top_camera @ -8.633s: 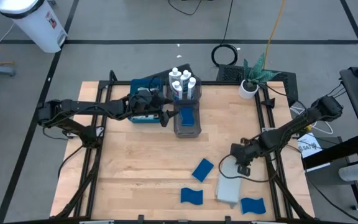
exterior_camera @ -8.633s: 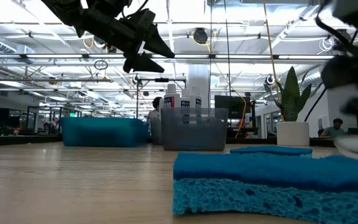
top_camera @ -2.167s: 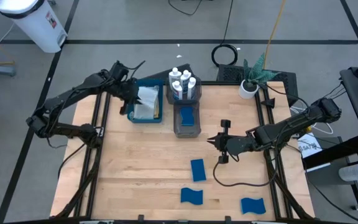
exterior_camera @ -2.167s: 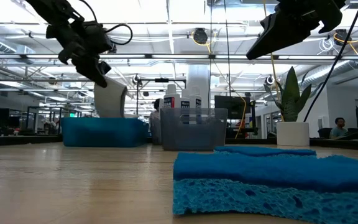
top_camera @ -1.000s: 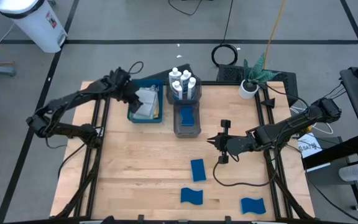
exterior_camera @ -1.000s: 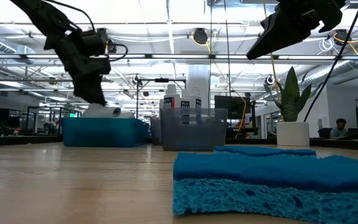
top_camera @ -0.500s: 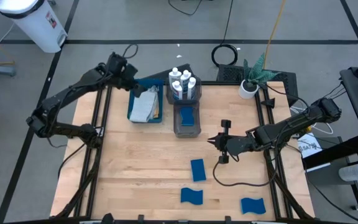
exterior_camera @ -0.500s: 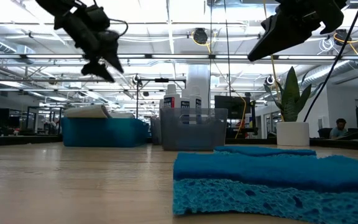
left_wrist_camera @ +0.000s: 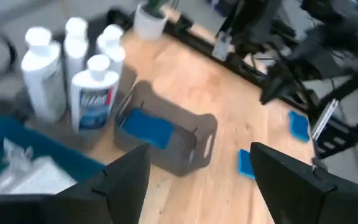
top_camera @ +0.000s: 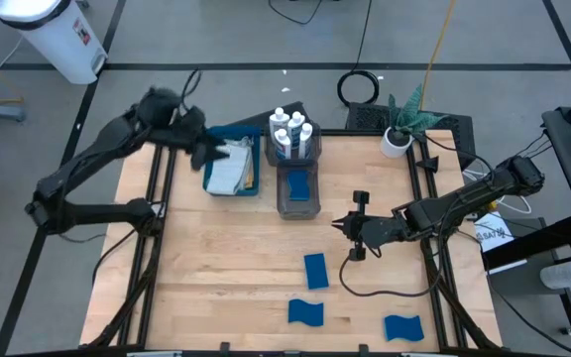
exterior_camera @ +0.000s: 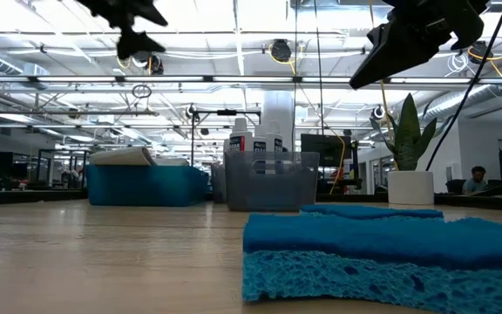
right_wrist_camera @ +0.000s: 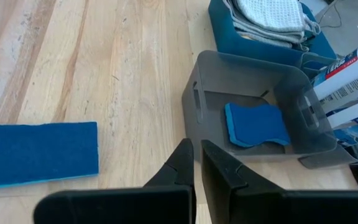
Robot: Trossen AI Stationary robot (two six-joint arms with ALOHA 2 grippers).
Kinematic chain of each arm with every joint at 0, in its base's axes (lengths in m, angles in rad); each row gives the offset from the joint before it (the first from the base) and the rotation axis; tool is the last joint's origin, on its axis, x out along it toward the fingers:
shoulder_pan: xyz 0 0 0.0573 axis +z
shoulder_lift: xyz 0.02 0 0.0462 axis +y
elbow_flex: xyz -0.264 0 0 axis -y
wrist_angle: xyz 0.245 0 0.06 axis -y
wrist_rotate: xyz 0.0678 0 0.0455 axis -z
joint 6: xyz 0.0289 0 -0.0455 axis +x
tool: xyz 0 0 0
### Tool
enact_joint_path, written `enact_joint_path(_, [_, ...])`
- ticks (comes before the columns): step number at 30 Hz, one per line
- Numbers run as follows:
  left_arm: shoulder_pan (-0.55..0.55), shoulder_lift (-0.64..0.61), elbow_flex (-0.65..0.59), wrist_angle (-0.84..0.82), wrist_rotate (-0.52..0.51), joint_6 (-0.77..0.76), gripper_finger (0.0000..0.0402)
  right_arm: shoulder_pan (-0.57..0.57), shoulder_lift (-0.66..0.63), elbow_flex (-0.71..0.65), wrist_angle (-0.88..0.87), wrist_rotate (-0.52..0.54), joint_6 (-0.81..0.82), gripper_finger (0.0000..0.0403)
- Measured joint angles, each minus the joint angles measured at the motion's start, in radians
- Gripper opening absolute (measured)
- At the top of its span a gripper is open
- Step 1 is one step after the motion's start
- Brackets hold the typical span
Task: Pick & Place Kitchen Items
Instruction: Put the blue sponge into the bottom black bin
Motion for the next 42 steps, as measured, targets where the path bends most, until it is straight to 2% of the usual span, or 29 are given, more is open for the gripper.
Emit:
enact_joint_path(2, [-0.077, -0.084, -0.075, 0.082, -0.078, -0.004, 0.0282, 0.000, 0.000, 0.000, -0.001, 0.000, 0.000, 0.0004])
enact_joint_path(5, [-0.198, -0.218, -0.270, 0.301, -0.189, -0.048, 0.0282, 0.000, 0.000, 0.000, 0.000, 0.000, 0.000, 0.0004])
enact_joint_path(9, [-0.319, -0.380, -0.550, 0.581, -0.255, -0.053, 0.0283, 0.000, 0.000, 0.000, 0.001, 0.000, 0.000, 0.0004])
enact_joint_path(13, [-0.388, -0.506, -0.748, 0.719, -0.390, -0.078, 0.0283, 0.000, 0.000, 0.000, 0.015, 0.000, 0.000, 0.0004])
enact_joint_path(16, [-0.410, -0.615, -0.845, 0.731, -0.498, -0.075, 0.0283, 0.000, 0.000, 0.000, 0.015, 0.000, 0.014, 0.0004])
enact_joint_path(23, [-0.415, -0.866, -0.984, 0.720, -0.557, -0.065, 0.0283, 0.014, 0.000, 0.000, 0.015, 0.000, 0.026, 0.0004])
enact_joint_path(28, [-0.415, -0.980, -1.060, 0.705, -0.577, -0.061, 0.0283, 0.015, 0.000, 0.000, 0.017, 0.000, 0.026, 0.0004])
enact_joint_path(37, [-0.415, -1.012, -1.113, 0.709, -0.611, -0.022, 0.0282, 0.015, -0.001, 0.000, 0.044, 0.000, 0.026, 0.0004])
enact_joint_path(42, [-0.414, -1.012, -1.128, 0.717, -0.699, -0.034, 0.0283, 0.015, -0.001, 0.000, 0.084, 0.000, 0.026, 0.0004])
